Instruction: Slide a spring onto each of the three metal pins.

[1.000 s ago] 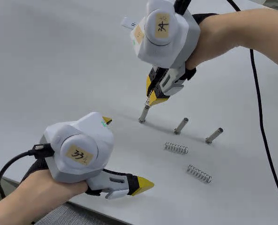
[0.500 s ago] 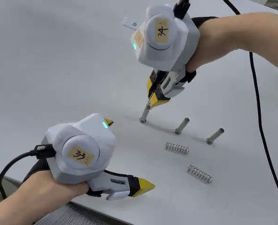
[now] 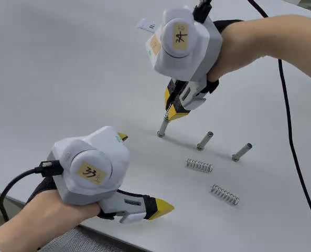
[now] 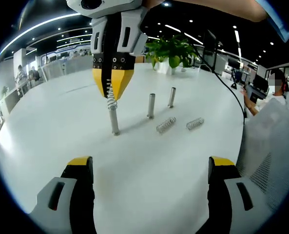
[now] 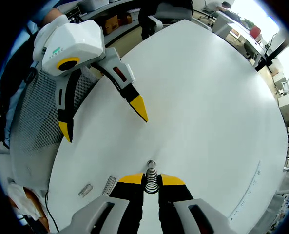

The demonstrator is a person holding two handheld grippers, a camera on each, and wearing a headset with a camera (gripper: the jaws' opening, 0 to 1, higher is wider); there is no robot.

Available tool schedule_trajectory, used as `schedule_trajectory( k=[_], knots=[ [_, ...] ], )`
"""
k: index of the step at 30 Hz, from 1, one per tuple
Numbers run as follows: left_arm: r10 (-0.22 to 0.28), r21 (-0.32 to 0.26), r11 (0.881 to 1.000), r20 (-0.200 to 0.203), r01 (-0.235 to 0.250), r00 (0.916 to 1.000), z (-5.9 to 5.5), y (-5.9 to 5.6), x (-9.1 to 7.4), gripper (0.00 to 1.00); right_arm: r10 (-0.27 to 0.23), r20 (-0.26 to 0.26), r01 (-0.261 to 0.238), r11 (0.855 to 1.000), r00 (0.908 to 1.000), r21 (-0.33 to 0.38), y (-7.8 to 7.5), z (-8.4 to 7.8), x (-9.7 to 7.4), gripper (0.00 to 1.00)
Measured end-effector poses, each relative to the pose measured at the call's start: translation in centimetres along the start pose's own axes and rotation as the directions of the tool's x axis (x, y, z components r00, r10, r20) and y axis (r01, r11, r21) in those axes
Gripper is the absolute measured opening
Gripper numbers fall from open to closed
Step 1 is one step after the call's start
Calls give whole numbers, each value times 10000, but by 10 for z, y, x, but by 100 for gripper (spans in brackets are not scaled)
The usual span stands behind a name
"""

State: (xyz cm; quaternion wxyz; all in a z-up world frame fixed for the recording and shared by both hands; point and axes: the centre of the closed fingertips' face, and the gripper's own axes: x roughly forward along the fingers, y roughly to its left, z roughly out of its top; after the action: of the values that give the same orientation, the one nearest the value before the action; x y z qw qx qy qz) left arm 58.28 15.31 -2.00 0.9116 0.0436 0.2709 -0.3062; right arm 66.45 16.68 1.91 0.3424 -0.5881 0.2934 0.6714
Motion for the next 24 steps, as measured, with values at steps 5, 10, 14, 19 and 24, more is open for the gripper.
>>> schedule_trajectory(
  k=[5, 10, 14, 19, 24],
  knots=[
    [-30, -7, 10000, -20, 30, 10000, -1, -2, 0, 97, 42, -76, -42, 10000, 10000, -46, -1, -1, 7, 7],
    [-37, -35, 10000, -20, 37, 10000, -2, -2, 1, 97, 74, -231, -75, 9999, 9997, -72, 0, -2, 15, 7],
    [-32, -55, 10000, -26, 32, 10000, -3, -2, 0, 96, 172, -373, -172, 9999, 9992, -15, 3, -2, 22, 7],
    [-23, -102, 9999, -23, 22, 10000, -4, -2, -1, 96, 164, -530, -165, 9999, 9985, -12, 3, -1, 34, 7],
    [-15, -198, 9998, -50, 14, 10000, -6, -1, -1, 96, 201, -573, -200, 9998, 9982, 28, 5, 1, 41, 7]
  ],
)
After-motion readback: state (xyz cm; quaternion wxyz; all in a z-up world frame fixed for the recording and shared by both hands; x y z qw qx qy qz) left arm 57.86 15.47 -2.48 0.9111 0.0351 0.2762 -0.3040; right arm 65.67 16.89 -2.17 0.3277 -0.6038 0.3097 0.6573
